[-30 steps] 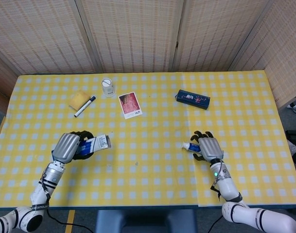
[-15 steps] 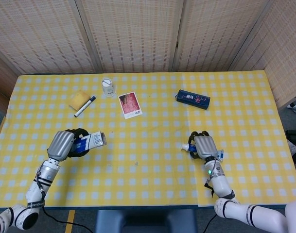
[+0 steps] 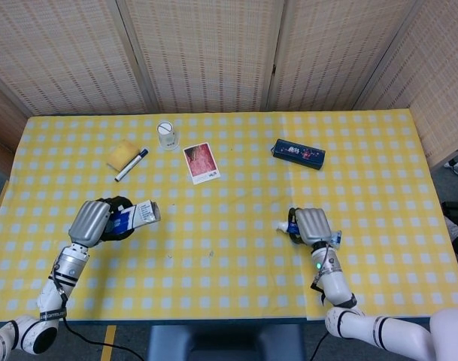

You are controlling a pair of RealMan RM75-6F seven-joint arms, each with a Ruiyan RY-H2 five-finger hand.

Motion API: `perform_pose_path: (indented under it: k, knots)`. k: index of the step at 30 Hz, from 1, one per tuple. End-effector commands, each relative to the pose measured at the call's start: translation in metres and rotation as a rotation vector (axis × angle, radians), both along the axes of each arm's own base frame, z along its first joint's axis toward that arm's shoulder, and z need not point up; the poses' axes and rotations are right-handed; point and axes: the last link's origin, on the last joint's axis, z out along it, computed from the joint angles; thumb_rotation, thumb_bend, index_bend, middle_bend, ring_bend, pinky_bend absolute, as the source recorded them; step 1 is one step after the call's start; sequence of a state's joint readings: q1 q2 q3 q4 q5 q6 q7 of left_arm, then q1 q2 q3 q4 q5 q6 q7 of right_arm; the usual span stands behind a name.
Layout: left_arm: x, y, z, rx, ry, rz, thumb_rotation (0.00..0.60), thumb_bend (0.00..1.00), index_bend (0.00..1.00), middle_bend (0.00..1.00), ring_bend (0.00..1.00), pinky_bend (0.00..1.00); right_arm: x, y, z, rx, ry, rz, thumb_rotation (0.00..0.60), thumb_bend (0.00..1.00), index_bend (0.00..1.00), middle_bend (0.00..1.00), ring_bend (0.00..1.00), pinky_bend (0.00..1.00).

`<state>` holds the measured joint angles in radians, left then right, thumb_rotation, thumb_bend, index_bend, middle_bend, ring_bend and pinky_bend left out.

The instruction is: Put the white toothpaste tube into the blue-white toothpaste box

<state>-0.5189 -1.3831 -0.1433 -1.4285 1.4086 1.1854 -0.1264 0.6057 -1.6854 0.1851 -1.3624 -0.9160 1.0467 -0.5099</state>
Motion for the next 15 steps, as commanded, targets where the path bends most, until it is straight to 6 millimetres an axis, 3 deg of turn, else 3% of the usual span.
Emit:
perform_pose_path:
  k: [1,11,15]
  knots:
    - [0.0,-0.001,0.001,0.003,-0.001,0.0,0.6,0.26,0.57,0.65,0.58,0.56,0.002,0.001,0.004,-0.02,-0.025,0.02,0.6,0.41,0.72,0.52,0.62,0.59]
    - [0.006,-0.001,0.003,0.011,0.007,-0.025,0.6,0.25,0.57,0.66,0.58,0.56,0.004,0.003,0.024,-0.097,-0.186,0.078,0.6,0.47,0.74,0.53,0.73,0.73]
    - [0.002,0.0,0.007,0.019,0.003,0.0,0.6,0.25,0.57,0.66,0.58,0.56,0.006,0.002,0.04,-0.122,-0.356,0.087,0.6,0.48,0.75,0.53,0.74,0.74]
